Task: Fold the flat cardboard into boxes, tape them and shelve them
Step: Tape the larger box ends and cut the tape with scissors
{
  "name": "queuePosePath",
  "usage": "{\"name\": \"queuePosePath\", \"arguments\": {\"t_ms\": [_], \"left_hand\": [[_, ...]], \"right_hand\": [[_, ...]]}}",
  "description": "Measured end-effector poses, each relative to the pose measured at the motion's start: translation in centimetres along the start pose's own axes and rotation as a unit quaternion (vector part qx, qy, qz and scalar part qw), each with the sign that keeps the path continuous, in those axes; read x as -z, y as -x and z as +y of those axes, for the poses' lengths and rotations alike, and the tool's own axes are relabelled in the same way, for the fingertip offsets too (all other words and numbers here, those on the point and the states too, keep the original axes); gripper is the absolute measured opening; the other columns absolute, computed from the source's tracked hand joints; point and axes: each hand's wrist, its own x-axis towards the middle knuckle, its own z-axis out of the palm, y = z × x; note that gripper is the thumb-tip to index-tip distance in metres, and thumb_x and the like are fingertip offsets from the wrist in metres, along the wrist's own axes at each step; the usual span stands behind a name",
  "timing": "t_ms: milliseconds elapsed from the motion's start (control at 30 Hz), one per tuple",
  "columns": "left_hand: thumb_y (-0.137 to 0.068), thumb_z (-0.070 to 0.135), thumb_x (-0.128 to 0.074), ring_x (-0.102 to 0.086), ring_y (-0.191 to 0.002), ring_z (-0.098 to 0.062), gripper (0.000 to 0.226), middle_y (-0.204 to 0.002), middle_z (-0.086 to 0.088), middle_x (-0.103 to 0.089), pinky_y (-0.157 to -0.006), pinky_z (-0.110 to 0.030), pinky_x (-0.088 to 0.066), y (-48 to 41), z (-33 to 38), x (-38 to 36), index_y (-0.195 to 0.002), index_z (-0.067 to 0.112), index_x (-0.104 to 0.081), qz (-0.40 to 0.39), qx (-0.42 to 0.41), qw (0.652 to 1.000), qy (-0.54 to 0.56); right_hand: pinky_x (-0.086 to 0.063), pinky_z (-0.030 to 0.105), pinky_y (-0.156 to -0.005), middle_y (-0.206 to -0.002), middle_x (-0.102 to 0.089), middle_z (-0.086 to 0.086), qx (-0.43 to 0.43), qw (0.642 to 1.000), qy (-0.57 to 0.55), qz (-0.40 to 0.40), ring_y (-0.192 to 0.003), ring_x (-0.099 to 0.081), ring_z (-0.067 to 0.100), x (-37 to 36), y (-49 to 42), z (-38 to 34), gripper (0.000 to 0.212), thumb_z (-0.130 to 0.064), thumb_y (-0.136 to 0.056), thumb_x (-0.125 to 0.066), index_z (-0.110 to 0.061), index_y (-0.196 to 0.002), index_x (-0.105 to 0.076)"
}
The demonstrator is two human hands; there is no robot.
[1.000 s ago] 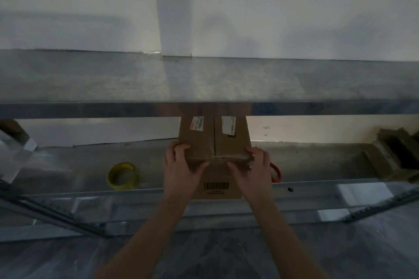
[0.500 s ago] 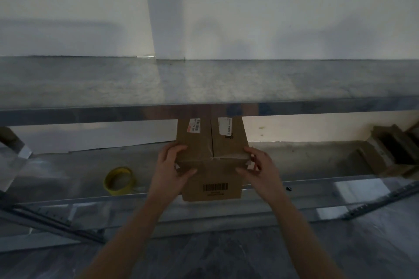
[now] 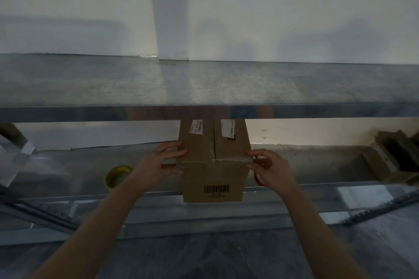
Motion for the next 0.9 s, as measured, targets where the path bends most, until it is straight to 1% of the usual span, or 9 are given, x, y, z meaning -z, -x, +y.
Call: {"name": "queuePosePath", "arguments": {"t_ms": [100, 233, 367, 500, 567, 667, 767, 833, 900], "left_hand": [[-0.076, 0.011, -0.077, -0.046, -0.12, 0.004, 0.051, -0.136, 0.015, -0.045, -0.105, -0.019, -0.041, 0.0, 0.8, -1.7, -0.123, 0.023, -0.063, 0.095, 0.007, 0.995, -0.001], [-0.079, 0.012, -0.076, -0.05, -0.115, 0.012, 0.045, -0.138, 0.018, -0.044, -0.09, -0.01, -0.048, 0.9, 1.0, -2.9, -0.121, 0.021, -0.064, 0.114, 0.041, 0.985, 0.119], [-0.082, 0.013, -0.073, -0.049, -0.108, 0.019, 0.048, -0.133, 0.017, -0.039, -0.087, -0.005, -0.046, 1.2, 1.8, -3.2, -0.125, 0.026, -0.057, 0.158, 0.066, 0.979, 0.111], [-0.085, 0.008, -0.069, -0.052, -0.114, -0.007, 0.048, -0.133, 0.005, -0.041, -0.097, -0.03, -0.05, 1.8, 2.3, -3.7, -0.127, 0.024, -0.052, 0.205, 0.079, 0.973, 0.063], [-0.084, 0.01, -0.071, -0.046, -0.116, -0.023, 0.051, -0.132, -0.004, -0.04, -0.096, -0.041, -0.046, 2.6, 1.8, -3.9, -0.128, 0.016, -0.048, 0.288, 0.129, 0.949, 0.011], [-0.087, 0.016, -0.069, -0.046, -0.111, -0.032, 0.044, -0.124, -0.006, -0.037, -0.093, -0.052, -0.045, 3.9, 1.7, -4.6, -0.122, 0.012, -0.042, 0.362, 0.226, 0.903, 0.056], [-0.092, 0.025, -0.062, -0.045, -0.111, -0.019, 0.035, -0.121, 0.003, -0.033, -0.098, -0.049, -0.044, 4.8, 2.5, -6.0, -0.117, 0.026, -0.038, 0.329, 0.248, 0.9, 0.145], [-0.089, 0.027, -0.066, -0.039, -0.112, -0.003, 0.047, -0.124, 0.008, -0.03, -0.097, -0.033, -0.046, 5.3, 3.4, -6.9, -0.122, 0.034, -0.034, 0.311, 0.216, 0.91, 0.168], [-0.084, 0.025, -0.071, -0.037, -0.114, 0.014, 0.067, -0.132, 0.01, -0.027, -0.09, -0.014, -0.047, 5.9, 3.9, -7.7, -0.134, 0.036, -0.029, 0.282, 0.169, 0.923, 0.198]], "right_hand": [[-0.039, -0.005, -0.068, -0.102, -0.06, -0.028, -0.001, 0.999, -0.015, 0.029, -0.088, -0.056, -0.025, -0.6, 0.3, 0.0, 0.036, -0.017, -0.083, -0.077, -0.044, -0.101, -0.062], [-0.047, 0.005, -0.068, -0.105, -0.063, -0.023, -0.008, 0.999, -0.037, 0.032, -0.091, -0.061, -0.013, -1.0, 0.7, -0.1, 0.033, -0.022, -0.083, -0.076, -0.045, -0.101, -0.06], [-0.05, 0.022, -0.089, -0.117, -0.06, -0.017, -0.035, 0.996, -0.069, 0.041, -0.105, -0.06, 0.002, -2.0, 1.1, -0.2, 0.049, -0.027, -0.087, -0.071, -0.036, -0.13, -0.05], [-0.052, 0.029, -0.095, -0.12, -0.06, -0.02, -0.048, 0.991, -0.126, 0.009, -0.113, -0.059, 0.003, -3.3, 2.4, -0.9, 0.047, -0.031, -0.088, -0.069, -0.043, -0.126, -0.045], [-0.053, 0.027, -0.092, -0.117, -0.062, -0.024, -0.033, 0.988, -0.148, -0.017, -0.111, -0.06, -0.001, -4.5, 3.6, -1.0, 0.045, -0.032, -0.087, -0.071, -0.049, -0.122, -0.047], [-0.056, 0.024, -0.083, -0.112, -0.064, -0.026, -0.034, 0.983, -0.176, -0.044, -0.104, -0.063, -0.002, -6.6, 4.9, -1.0, 0.039, -0.031, -0.091, -0.066, -0.058, -0.116, -0.05], [-0.059, 0.024, -0.071, -0.107, -0.068, -0.008, -0.077, 0.974, -0.205, -0.051, -0.091, -0.07, 0.007, -7.6, 3.7, -1.1, 0.035, -0.024, -0.096, -0.059, -0.054, -0.113, -0.049], [-0.06, 0.026, -0.072, -0.108, -0.066, -0.003, -0.099, 0.98, -0.168, -0.038, -0.087, -0.07, 0.009, -7.4, 1.7, -1.3, 0.037, -0.024, -0.095, -0.061, -0.043, -0.121, -0.044], [-0.059, 0.03, -0.079, -0.119, -0.061, -0.002, -0.099, 0.985, -0.136, -0.025, -0.094, -0.065, 0.008, -6.6, -0.4, -1.2, 0.056, -0.023, -0.089, -0.07, -0.037, -0.131, -0.036]]}}
